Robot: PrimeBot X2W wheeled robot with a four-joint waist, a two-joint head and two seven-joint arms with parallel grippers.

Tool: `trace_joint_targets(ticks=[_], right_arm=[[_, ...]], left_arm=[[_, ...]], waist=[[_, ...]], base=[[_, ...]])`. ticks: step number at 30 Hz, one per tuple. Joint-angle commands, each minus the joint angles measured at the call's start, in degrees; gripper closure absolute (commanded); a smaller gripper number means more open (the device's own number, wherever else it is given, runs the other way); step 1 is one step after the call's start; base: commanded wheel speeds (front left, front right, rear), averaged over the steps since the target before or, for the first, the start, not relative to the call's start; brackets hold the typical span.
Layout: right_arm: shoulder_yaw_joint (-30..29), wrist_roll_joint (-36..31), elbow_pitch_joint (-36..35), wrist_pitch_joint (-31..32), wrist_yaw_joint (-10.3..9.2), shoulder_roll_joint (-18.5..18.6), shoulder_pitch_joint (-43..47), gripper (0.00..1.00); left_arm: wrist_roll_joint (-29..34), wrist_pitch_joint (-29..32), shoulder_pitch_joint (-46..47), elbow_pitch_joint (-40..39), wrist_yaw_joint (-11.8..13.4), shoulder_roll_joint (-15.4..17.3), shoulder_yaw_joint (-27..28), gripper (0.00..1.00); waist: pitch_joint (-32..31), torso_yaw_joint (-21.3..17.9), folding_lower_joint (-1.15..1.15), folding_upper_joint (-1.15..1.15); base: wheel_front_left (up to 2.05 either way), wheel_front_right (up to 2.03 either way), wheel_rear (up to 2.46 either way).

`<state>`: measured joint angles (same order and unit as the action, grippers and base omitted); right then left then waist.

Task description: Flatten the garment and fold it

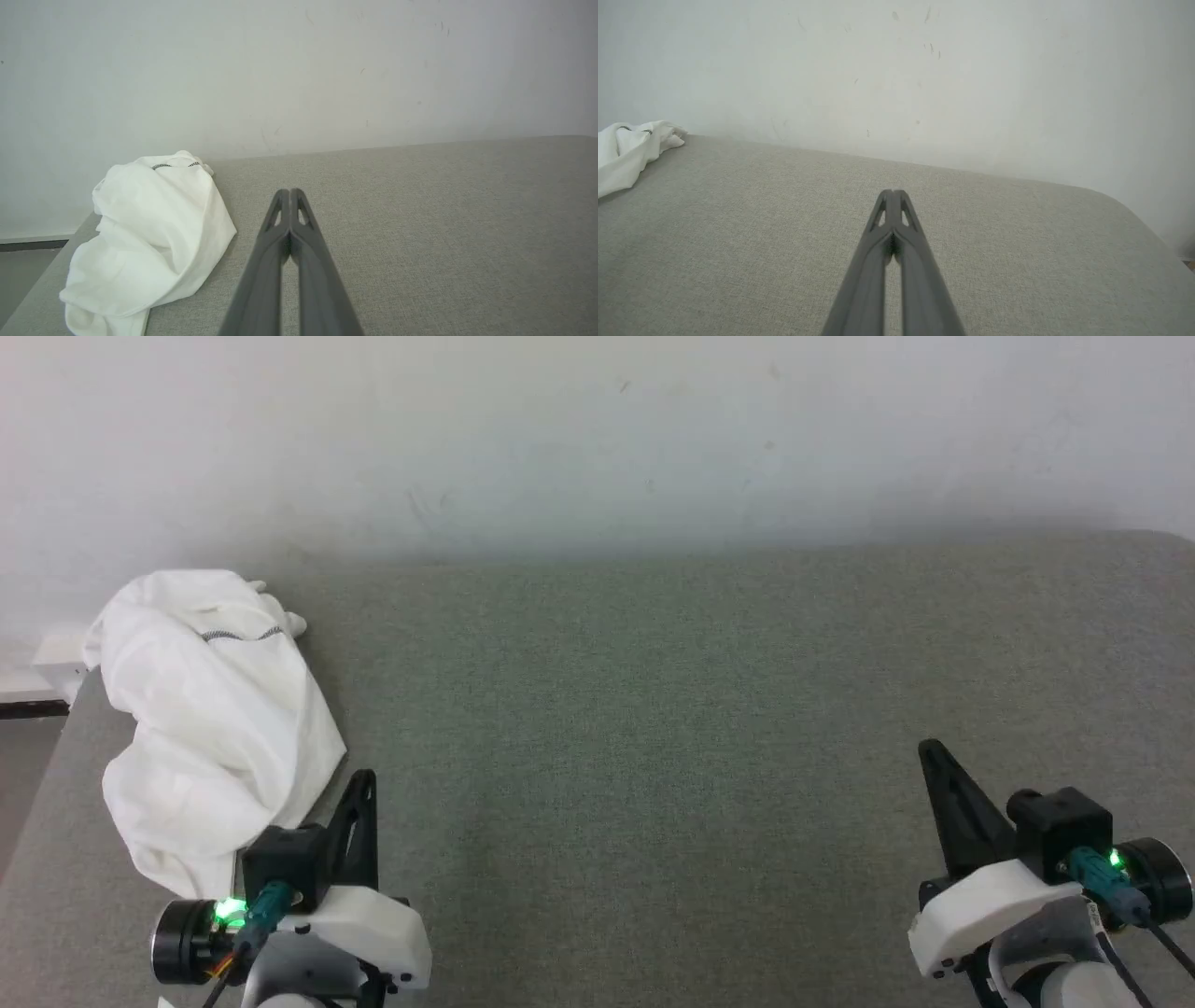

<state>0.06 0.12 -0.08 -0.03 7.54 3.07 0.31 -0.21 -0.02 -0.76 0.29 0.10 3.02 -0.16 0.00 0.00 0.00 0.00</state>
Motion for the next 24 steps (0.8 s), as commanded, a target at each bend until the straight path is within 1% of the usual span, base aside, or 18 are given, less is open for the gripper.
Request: trace_joint_targets(ticks=[1,19,20,24], right_arm=[[-0.1,-0.1,0.1,0.0,-0.05,-0.2,-0.3,1.0],[-0.1,-0.1,0.1,0.0,-0.05,-0.2,-0.3,1.0],[0.0,0.0,0.0,0.0,0.0,0.0,0.0,0.0],[0.0,0.3,0.2,-0.3,0.0,0.0,0.0,0.0]], left_arm=[[0.2,0.0,0.8,-0.3,-0.1,-0.1,0.2,1.0],[0.2,0.0,0.8,-0.3,-0.1,-0.1,0.2,1.0],[0.0,0.0,0.0,0.0,0.0,0.0,0.0,0.0],[-0.4,-0.3,0.1,0.3,-0.1,0.0,-0.3,0.0]], waist=[[0.0,0.0,0.0,0.0],[0.0,0.0,0.0,0.0],[0.0,0.0,0.0,0.0],[0.0,0.0,0.0,0.0]], base=[[0.0,0.0,0.0],[0.0,0.0,0.0],[0.0,0.0,0.0],[0.0,0.0,0.0]])
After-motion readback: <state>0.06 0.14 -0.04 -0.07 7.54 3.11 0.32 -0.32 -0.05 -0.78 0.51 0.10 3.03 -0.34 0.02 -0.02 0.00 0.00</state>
